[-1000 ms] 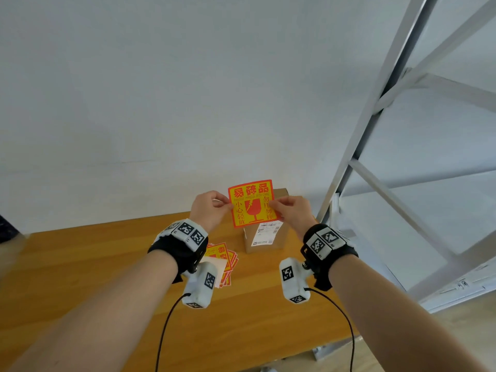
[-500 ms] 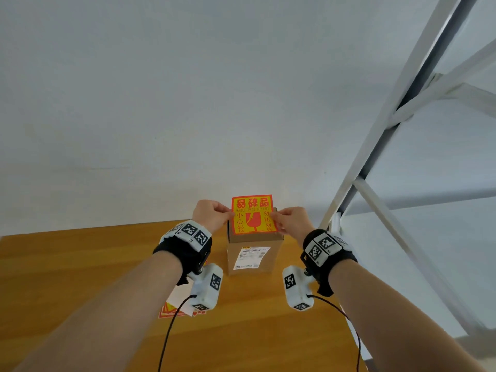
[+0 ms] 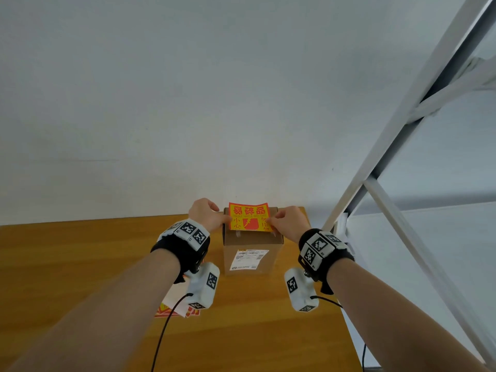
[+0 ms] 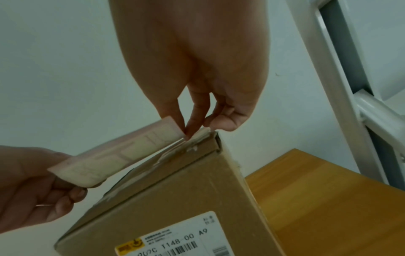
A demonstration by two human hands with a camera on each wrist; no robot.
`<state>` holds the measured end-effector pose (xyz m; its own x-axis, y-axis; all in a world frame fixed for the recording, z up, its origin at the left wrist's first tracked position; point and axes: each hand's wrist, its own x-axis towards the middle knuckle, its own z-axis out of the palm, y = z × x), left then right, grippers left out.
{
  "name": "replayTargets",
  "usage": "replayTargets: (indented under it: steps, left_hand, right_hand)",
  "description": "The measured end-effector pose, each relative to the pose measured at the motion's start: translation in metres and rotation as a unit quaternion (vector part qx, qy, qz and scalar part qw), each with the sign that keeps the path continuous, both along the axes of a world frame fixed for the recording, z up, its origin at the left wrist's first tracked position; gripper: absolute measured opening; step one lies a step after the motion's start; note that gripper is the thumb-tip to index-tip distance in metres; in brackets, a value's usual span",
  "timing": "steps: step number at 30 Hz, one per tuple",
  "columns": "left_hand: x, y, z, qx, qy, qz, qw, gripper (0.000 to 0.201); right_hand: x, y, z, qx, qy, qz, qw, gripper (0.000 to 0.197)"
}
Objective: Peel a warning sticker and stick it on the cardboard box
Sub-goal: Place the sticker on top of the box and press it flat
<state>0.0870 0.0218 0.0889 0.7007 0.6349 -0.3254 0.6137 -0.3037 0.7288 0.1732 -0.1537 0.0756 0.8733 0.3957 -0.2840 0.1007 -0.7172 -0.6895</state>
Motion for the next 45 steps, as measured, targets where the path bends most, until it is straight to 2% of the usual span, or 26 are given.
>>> replayTargets:
  steps: [11, 20, 24, 29, 32, 34, 36, 38, 40, 42, 45]
  left_hand:
    - [0.005, -0.004, -0.013, 0.000, -0.003, -0.005, 1.000, 0.040]
    - [0.006, -0.011, -0.010, 0.092, 0.005, -0.025, 0.995, 0.041]
    - [0.009, -0.014, -0.007, 0.125, 0.014, -0.050, 0.991, 0.033]
    - [0.009, -0.013, -0.009, 0.140, 0.020, -0.063, 0.988, 0.033]
    - [0.007, -0.011, -0.011, 0.163, -0.026, -0.088, 0.982, 0.022]
    - [0.006, -0.011, -0.014, 0.213, -0.060, -0.149, 0.964, 0.021]
    - [0.006, -0.013, -0.017, 0.260, -0.048, -0.244, 0.933, 0.035]
    - [0.003, -0.017, -0.019, 0.307, 0.009, -0.336, 0.890, 0.048]
    - [-0.001, -0.020, -0.024, 0.336, 0.058, -0.392, 0.854, 0.055]
    - [-0.004, -0.020, -0.031, 0.346, 0.088, -0.407, 0.841, 0.059]
    - [-0.006, -0.016, -0.042, 0.351, 0.101, -0.409, 0.837, 0.067]
  right_hand:
    - [-0.001, -0.003, -0.005, -0.011, -0.010, -0.013, 1.000, 0.042]
    - [-0.003, -0.002, 0.000, -0.045, -0.022, -0.011, 0.999, 0.031]
    - [-0.005, 0.000, 0.003, -0.063, -0.036, 0.001, 0.997, 0.022]
    - [-0.001, -0.001, -0.003, -0.082, -0.052, 0.002, 0.995, 0.032]
    - [-0.002, -0.004, -0.003, -0.040, -0.114, -0.022, 0.993, 0.019]
    - [-0.006, -0.004, -0.002, -0.013, -0.179, -0.005, 0.984, 0.020]
    - [-0.010, -0.001, -0.002, -0.032, -0.224, 0.055, 0.972, 0.029]
    - [-0.011, 0.002, -0.006, -0.071, -0.212, 0.125, 0.967, 0.041]
    - [-0.011, 0.002, -0.013, -0.117, -0.184, 0.189, 0.958, 0.050]
    - [-0.010, 0.001, -0.021, -0.158, -0.173, 0.231, 0.944, 0.056]
    - [-0.009, -0.001, -0.028, -0.191, -0.162, 0.255, 0.934, 0.059]
